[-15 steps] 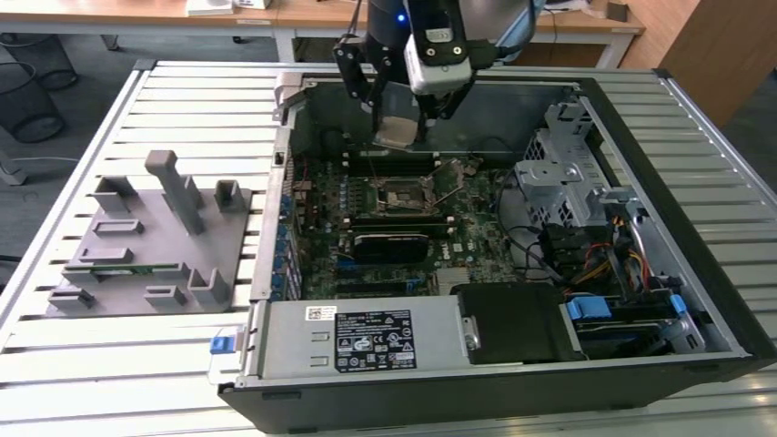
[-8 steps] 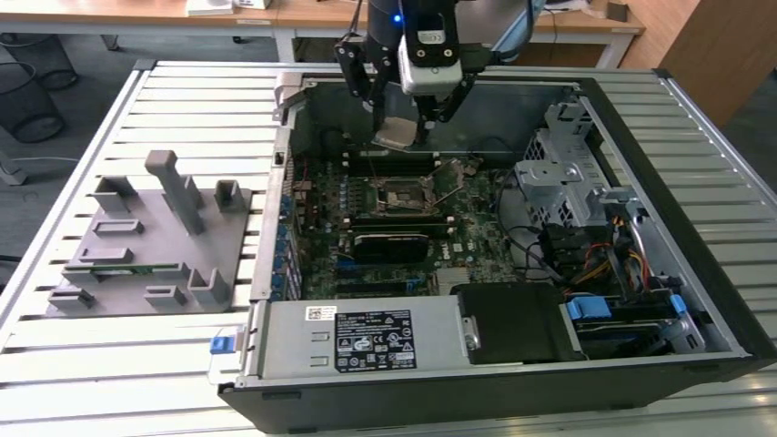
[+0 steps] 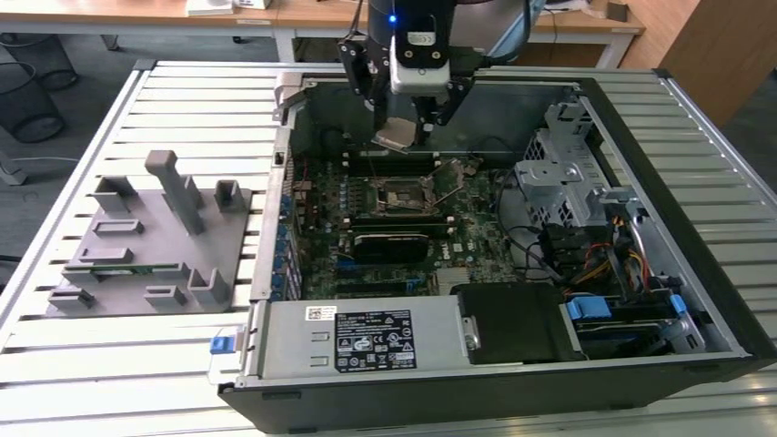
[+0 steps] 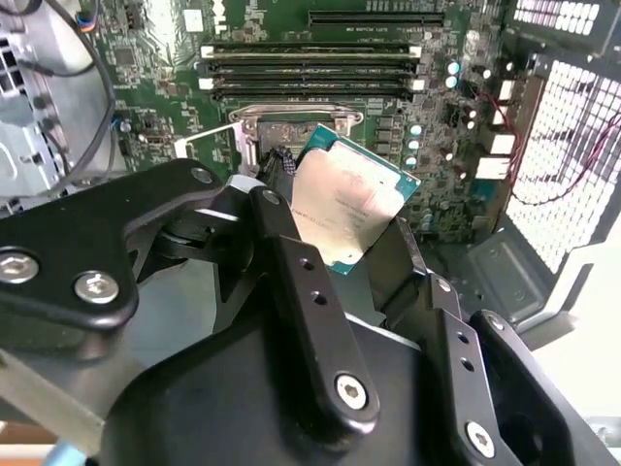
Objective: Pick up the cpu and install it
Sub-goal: 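Place the cpu into insertion slot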
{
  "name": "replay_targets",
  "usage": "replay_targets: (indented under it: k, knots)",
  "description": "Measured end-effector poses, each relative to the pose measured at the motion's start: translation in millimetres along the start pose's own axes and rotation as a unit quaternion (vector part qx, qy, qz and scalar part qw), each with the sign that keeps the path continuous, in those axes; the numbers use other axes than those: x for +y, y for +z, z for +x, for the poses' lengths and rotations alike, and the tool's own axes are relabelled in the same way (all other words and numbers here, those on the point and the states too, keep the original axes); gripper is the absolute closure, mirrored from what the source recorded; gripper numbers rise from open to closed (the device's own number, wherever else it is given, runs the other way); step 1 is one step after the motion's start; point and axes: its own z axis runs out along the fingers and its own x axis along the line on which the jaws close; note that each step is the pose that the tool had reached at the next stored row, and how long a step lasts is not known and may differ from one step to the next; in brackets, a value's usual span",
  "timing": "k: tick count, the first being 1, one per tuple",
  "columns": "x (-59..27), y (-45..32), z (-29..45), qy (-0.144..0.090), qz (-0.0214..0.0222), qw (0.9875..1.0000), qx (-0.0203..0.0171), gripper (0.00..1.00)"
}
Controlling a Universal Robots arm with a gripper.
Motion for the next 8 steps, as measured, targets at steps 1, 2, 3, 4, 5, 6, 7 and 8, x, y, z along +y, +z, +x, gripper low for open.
replay_targets:
  k: [1,2,3,4,5,6,7,8]
  knots:
    - [0.0,0.2,0.0,0.007,-0.0001,1.0000,-0.0004,0.46]
    - [0.0,0.4,0.1,0.013,-0.0002,0.9999,-0.0007,0.46]
    - [0.1,0.5,0.1,0.019,-0.0003,0.9998,-0.0011,0.46]
    - [0.1,0.7,0.1,0.026,-0.0004,0.9997,-0.0014,0.46]
    - [0.2,0.9,0.1,0.032,-0.0006,0.9995,-0.0018,0.46]
    - [0.2,1.1,0.2,0.039,-0.0007,0.9993,-0.0021,0.46]
    - [0.3,1.2,0.2,0.046,-0.0008,0.9990,-0.0025,0.46]
    - [0.3,1.4,0.2,0.052,-0.0009,0.9986,-0.0029,0.46]
